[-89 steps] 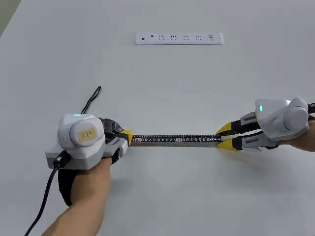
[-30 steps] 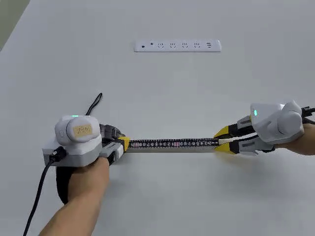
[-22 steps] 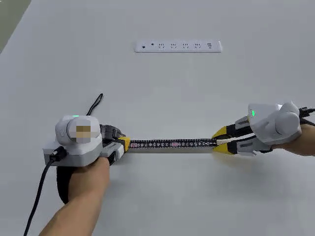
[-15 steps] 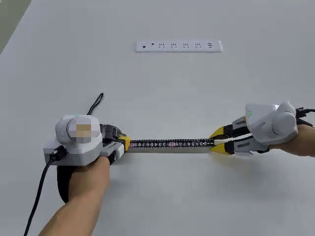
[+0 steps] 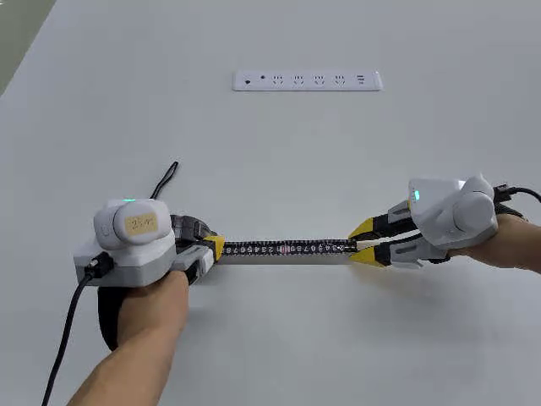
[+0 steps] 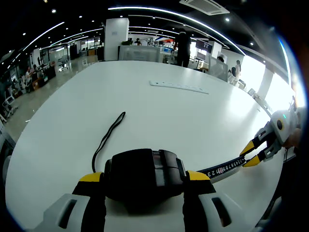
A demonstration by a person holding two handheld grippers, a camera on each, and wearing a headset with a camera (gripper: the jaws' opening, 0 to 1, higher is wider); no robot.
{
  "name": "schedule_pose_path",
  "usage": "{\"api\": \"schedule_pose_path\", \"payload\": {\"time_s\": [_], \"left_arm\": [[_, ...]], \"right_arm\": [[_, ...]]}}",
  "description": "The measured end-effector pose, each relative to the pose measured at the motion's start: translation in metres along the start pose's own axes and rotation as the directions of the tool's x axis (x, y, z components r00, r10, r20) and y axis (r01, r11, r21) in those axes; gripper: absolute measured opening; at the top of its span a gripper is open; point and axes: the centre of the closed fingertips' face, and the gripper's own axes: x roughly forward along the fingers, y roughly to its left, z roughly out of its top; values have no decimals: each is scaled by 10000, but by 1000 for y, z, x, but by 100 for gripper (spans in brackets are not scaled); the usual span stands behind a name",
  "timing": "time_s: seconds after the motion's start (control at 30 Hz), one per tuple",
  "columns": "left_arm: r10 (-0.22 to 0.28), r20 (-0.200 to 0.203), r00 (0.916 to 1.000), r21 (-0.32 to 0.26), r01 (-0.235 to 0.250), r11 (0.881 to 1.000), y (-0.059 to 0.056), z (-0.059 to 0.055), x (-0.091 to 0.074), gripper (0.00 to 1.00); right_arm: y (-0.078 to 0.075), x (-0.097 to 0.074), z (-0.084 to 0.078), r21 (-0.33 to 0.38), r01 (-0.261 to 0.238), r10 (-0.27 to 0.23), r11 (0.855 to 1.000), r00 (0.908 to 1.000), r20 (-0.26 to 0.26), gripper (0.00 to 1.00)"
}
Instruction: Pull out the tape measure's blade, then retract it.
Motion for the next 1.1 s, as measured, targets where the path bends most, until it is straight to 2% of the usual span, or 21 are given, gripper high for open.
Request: {"api": "schedule_pose_path", "payload": {"time_s": [0.73, 0.77, 1.1], "left_arm": [[-69, -1, 10000, -73, 69, 9999, 2, 1, 3, 62], [-62, -10, 10000, -73, 62, 10000, 2, 0, 4, 62], [-84, -11, 10000, -105, 84, 9999, 2, 0, 3, 62]], "right_arm": [[1, 13, 8, -67, -104, 104, 9999, 9999, 83, 13], [1, 16, 12, -96, -126, 127, 9999, 9998, 148, 13], [2, 23, 19, -98, -166, 169, 9998, 9995, 263, 13]]}}
